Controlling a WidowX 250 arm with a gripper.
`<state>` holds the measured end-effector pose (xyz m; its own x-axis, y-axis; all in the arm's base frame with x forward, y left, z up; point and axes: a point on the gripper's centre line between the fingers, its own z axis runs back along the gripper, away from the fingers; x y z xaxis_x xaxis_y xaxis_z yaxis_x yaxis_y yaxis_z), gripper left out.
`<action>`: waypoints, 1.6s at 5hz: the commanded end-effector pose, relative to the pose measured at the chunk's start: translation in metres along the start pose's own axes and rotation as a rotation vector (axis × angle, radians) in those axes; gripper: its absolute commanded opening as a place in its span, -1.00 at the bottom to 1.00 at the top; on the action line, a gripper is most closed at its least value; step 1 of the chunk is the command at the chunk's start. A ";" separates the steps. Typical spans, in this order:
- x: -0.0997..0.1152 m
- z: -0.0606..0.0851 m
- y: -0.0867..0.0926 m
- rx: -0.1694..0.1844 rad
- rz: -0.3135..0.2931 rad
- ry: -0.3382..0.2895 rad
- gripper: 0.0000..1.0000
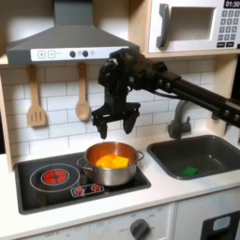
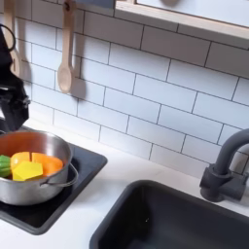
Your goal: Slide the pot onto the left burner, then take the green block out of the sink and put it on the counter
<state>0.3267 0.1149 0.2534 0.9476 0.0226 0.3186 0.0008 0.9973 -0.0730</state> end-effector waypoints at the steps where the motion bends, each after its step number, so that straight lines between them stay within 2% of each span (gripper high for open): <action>1: 0.019 -0.020 0.000 0.105 -0.012 0.098 1.00; 2: 0.013 -0.023 -0.002 0.090 -0.021 0.165 1.00; 3: 0.006 -0.023 -0.003 0.074 0.006 0.217 1.00; 4: -0.001 -0.026 -0.002 0.069 0.016 0.244 1.00; 6: -0.010 -0.051 0.002 0.108 -0.026 0.260 1.00; 7: -0.014 -0.057 0.007 0.129 -0.027 0.256 1.00; 8: -0.017 -0.060 0.008 0.133 -0.017 0.259 1.00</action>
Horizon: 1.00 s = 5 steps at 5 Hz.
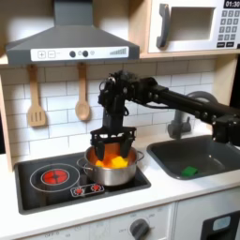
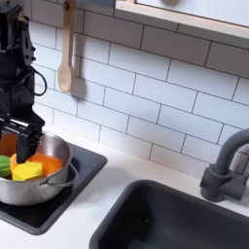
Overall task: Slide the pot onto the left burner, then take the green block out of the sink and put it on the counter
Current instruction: 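Slide the pot onto the left burner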
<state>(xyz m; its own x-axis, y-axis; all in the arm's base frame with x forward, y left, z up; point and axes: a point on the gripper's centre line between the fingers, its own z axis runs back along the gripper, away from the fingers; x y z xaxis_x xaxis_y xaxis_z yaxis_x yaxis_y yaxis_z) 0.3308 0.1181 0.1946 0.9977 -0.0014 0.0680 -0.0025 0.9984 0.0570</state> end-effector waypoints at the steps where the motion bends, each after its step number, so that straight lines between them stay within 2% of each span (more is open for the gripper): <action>1: -0.003 -0.011 -0.003 0.004 0.009 0.015 1.00; 2: -0.001 -0.015 -0.009 -0.001 0.004 0.024 1.00; 4: -0.002 -0.023 -0.003 0.021 0.018 0.027 1.00; 5: 0.002 -0.024 0.000 0.044 0.019 0.015 1.00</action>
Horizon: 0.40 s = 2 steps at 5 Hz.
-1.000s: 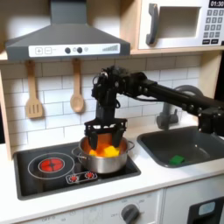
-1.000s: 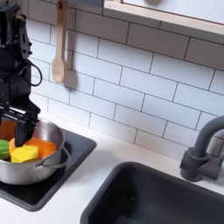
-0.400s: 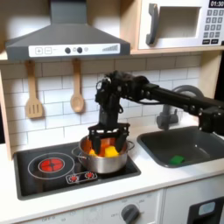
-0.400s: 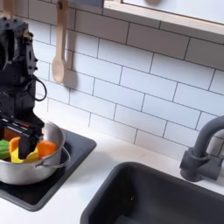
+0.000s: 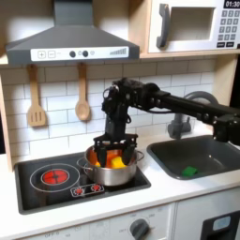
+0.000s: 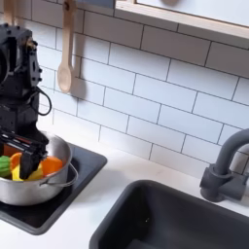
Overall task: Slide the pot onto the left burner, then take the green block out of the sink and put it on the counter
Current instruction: 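Slide the pot onto the left burner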
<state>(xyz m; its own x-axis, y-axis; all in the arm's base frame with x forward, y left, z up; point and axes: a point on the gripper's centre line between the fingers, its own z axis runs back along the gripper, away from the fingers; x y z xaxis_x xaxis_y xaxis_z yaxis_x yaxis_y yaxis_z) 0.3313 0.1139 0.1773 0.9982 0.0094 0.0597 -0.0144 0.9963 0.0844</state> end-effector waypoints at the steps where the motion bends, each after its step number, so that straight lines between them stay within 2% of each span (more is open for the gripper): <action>1: 0.005 -0.006 0.012 0.025 0.030 -0.011 1.00; 2: 0.004 -0.014 0.011 0.038 0.004 0.007 1.00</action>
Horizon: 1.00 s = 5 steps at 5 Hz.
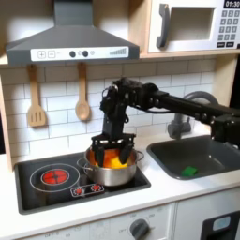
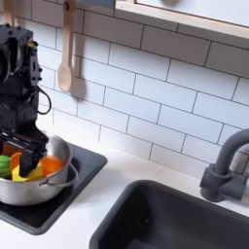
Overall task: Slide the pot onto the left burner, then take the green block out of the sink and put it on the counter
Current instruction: 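Slide the pot onto the left burner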
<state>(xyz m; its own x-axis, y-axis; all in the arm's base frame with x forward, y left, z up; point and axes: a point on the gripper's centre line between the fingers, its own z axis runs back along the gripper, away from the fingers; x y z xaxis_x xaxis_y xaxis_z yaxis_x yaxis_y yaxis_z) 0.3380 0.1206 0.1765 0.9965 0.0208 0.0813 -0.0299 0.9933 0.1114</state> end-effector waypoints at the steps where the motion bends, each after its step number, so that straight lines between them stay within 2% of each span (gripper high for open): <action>1: 0.003 -0.003 0.007 0.007 0.005 0.004 1.00; 3: 0.011 -0.010 0.035 0.030 0.064 0.022 1.00; 5: 0.023 -0.007 0.059 0.046 0.123 0.010 1.00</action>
<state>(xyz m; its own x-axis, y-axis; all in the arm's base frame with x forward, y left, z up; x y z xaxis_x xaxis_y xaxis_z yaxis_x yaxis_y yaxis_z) 0.3600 0.1772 0.1752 0.9877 0.1370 0.0751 -0.1470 0.9777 0.1497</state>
